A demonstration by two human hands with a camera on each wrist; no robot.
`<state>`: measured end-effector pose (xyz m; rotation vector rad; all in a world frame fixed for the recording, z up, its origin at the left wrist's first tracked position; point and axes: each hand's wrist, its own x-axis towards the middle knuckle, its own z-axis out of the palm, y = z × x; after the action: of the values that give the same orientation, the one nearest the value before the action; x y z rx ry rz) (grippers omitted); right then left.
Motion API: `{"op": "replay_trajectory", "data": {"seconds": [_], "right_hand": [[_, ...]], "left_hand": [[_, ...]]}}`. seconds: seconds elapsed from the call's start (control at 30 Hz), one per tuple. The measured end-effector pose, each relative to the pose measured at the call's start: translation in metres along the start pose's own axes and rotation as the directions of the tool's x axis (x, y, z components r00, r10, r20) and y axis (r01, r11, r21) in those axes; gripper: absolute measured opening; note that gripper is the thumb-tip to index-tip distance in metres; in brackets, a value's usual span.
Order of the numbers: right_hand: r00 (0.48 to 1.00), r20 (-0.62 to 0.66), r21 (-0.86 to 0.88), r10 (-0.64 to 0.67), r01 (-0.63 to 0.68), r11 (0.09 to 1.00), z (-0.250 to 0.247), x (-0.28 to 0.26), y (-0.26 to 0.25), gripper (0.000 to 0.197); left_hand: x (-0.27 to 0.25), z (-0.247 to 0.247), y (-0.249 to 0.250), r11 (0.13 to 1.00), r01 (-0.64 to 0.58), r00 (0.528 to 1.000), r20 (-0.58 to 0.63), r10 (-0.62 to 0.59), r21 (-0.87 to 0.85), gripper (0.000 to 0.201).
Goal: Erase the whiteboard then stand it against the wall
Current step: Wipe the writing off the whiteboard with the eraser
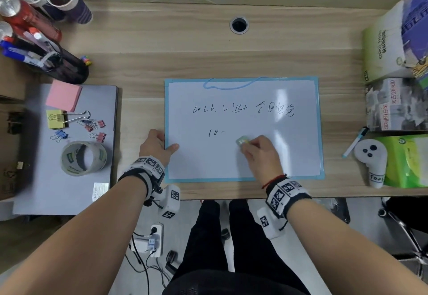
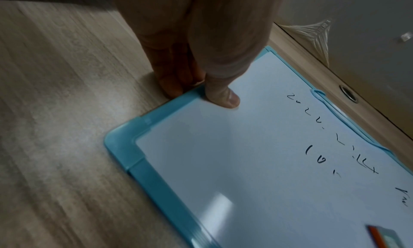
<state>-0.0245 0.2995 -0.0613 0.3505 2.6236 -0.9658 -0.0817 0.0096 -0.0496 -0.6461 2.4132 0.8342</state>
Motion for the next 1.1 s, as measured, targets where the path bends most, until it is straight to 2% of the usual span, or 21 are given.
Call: {"op": "replay_trajectory", "data": {"seconds": [0.03,0.1,0.17,0.33,0.4,0.43,0.5,0.53,0.57,0.6,0.67,0.73,0.77,0.87,0.93,0.97,1.0,1.03,1.1], "right_hand": [[0.997,-0.083,0.005,-0.004,0.005,1.0,-0.009,0.005,0.007,0.012],[0.955,-0.292,-0.063,-0.049,0.032,0.998,-0.029,0.019,0.022,0.005],[0.942,-0.335,-0.135,-0.031,-0.015,0.991,-0.038,0.034,0.023,0.007],[0.988,-0.15,-0.094,-0.021,0.007,0.996,-0.003,0.05,-0.038,0.023],[0.99,-0.057,-0.036,-0.13,0.128,0.991,0.02,0.04,-0.066,0.025],[0.975,0.032,-0.024,-0.22,0.221,0.975,0.03,0.031,-0.08,0.02],[0.872,0.236,-0.129,-0.428,0.465,0.876,0.039,0.015,-0.092,0.013],[0.835,0.294,-0.174,-0.465,0.525,0.833,0.038,0.018,-0.088,0.014],[0.83,0.293,-0.194,-0.475,0.538,0.82,0.036,0.026,-0.083,0.014],[0.839,0.227,-0.231,-0.494,0.539,0.81,0.031,0.038,-0.079,0.015],[0.928,0.053,-0.262,-0.368,0.369,0.892,0.018,0.063,-0.073,0.021],[0.968,0.007,-0.254,-0.252,0.245,0.936,0.011,0.076,-0.073,0.017],[0.975,0.028,-0.247,-0.22,0.22,0.944,0.011,0.073,-0.077,0.017],[0.916,0.189,-0.155,-0.355,0.384,0.91,0.031,0.043,-0.094,0.02],[0.802,0.387,-0.157,-0.455,0.544,0.824,0.039,0.019,-0.102,0.018],[0.761,0.429,-0.171,-0.487,0.597,0.783,0.04,0.021,-0.102,0.018],[0.77,0.408,-0.218,-0.491,0.604,0.767,0.037,0.03,-0.103,0.017],[0.803,0.344,-0.245,-0.488,0.578,0.779,0.033,0.042,-0.105,0.017],[0.921,0.115,-0.211,-0.372,0.388,0.897,0.026,0.074,-0.104,0.022]], "left_hand": [[0.0,0.0,0.0,1.0,-0.002,1.0,-0.001,0.002,-0.001,0.045],[0.0,0.0,-0.001,1.0,-0.009,1.0,-0.004,0.009,0.001,0.045],[0.0,0.0,-0.001,1.0,-0.01,1.0,-0.007,0.01,0.004,0.045],[0.001,0.001,0.0,1.0,-0.011,1.0,0.001,0.011,0.007,0.044],[0.002,0.001,-0.001,1.0,-0.011,1.0,-0.001,0.011,0.006,0.043],[0.003,0.001,-0.002,1.0,-0.009,1.0,-0.004,0.009,0.008,0.042],[0.004,0.001,-0.004,1.0,-0.007,1.0,-0.009,0.007,0.015,0.042],[0.004,0.001,-0.004,1.0,-0.006,1.0,-0.01,0.006,0.013,0.042],[0.004,0.002,-0.005,1.0,-0.005,1.0,-0.008,0.005,0.01,0.042],[0.004,0.002,-0.004,1.0,-0.006,1.0,-0.007,0.006,0.009,0.042],[0.004,0.003,-0.004,1.0,-0.011,1.0,-0.005,0.011,0.01,0.043],[0.005,0.003,-0.005,1.0,-0.013,1.0,-0.007,0.013,-0.002,0.043],[0.006,0.003,-0.006,1.0,-0.015,1.0,-0.007,0.015,-0.003,0.043],[0.006,0.002,-0.007,1.0,-0.009,1.0,-0.001,0.009,-0.002,0.042],[0.006,0.002,-0.006,1.0,-0.01,1.0,0.0,0.01,-0.004,0.041],[0.006,0.001,-0.005,1.0,-0.012,1.0,-0.002,0.012,-0.006,0.041],[0.006,0.001,-0.004,1.0,-0.014,1.0,0.0,0.014,-0.007,0.041],[0.006,0.001,-0.004,1.0,-0.013,1.0,0.002,0.013,-0.008,0.041],[0.007,0.001,-0.004,1.0,-0.009,1.0,0.006,0.009,-0.005,0.041]]}}
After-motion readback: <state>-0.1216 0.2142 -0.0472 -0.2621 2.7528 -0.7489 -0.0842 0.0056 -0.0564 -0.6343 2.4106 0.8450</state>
